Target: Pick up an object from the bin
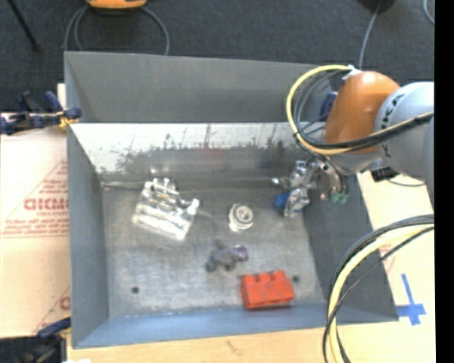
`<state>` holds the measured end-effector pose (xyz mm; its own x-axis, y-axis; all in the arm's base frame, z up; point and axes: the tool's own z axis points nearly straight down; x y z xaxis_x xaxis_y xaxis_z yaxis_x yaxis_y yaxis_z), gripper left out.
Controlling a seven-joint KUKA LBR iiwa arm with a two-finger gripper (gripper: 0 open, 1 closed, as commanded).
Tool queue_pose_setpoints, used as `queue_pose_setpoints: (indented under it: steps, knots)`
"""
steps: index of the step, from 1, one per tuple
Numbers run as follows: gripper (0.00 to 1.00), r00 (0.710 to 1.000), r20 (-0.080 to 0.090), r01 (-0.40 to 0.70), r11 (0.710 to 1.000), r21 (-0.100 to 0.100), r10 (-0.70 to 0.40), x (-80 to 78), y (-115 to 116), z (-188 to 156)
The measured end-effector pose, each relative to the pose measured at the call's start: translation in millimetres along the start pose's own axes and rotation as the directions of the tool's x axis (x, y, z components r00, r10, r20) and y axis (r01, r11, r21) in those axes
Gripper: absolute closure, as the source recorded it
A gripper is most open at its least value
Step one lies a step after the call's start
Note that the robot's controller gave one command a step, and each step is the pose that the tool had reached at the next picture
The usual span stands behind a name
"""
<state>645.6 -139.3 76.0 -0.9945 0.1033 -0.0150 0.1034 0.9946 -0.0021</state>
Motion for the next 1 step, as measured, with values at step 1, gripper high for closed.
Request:
queue_pose_setpoints:
  steps: [1]
  knots:
    - [1.00, 0.998, 0.000, 0.061, 0.998, 0.002, -0.061, -9.3, -12.6, -199.6]
